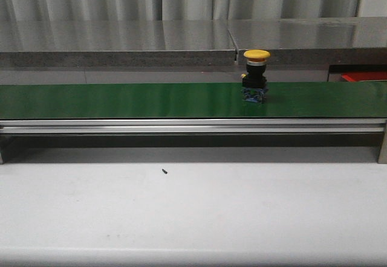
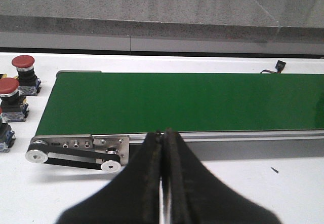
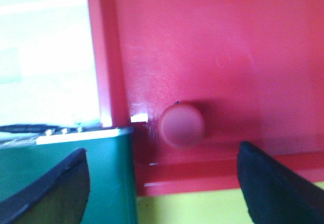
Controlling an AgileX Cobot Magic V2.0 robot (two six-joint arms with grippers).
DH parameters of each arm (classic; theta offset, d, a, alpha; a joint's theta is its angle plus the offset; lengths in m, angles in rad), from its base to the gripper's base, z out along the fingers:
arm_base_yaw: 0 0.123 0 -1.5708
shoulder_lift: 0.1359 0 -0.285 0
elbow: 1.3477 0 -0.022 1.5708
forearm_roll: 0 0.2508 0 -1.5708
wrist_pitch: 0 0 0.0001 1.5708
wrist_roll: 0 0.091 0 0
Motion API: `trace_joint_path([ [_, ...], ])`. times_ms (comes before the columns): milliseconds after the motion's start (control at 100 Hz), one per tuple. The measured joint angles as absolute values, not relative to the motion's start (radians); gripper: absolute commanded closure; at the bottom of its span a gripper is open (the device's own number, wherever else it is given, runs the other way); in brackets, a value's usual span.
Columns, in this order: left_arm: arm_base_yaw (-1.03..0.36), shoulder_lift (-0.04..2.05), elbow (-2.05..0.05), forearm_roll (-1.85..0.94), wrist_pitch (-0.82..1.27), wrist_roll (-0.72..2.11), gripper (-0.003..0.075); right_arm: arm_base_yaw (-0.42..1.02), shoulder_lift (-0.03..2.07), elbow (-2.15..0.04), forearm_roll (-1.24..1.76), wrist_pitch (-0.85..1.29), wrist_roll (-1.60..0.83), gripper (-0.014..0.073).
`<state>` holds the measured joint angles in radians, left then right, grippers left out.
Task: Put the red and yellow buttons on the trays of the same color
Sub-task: 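Carry the red button into the red tray and open the right gripper, then lower the right gripper onto the yellow button on the belt and grasp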
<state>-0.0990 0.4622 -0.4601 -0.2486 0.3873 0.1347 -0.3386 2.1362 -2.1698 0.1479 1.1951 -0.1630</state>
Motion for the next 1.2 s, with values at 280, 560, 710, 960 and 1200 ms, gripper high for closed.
trace_joint_path([
  [280,-0.099,0.462,-0.460,-0.249,0.387,0.135,0.0739,-0.242,1.948,-2.066,0.148,1.240,-0.214,-0.0003],
  [560,-0.099,0.462,-0.460,-0.249,0.387,0.135,0.0739,-0.119,1.754,-1.792,0.150,1.195,-0.224,-0.0003],
  [710,-0.099,0.462,-0.460,-0.249,0.387,0.135,0.0739,-0.065,1.656,-1.609,0.150,1.134,-0.233,-0.0003],
  [960,-0.099,0.462,-0.460,-0.249,0.387,0.135,0.0739,0.018,1.619,-1.407,0.150,1.008,-0.256,-0.0003],
  [1200,-0.099,0.462,-0.460,-0.249,0.387,0.135,0.0739,0.058,1.648,-1.383,0.165,0.861,-0.259,-0.0003],
])
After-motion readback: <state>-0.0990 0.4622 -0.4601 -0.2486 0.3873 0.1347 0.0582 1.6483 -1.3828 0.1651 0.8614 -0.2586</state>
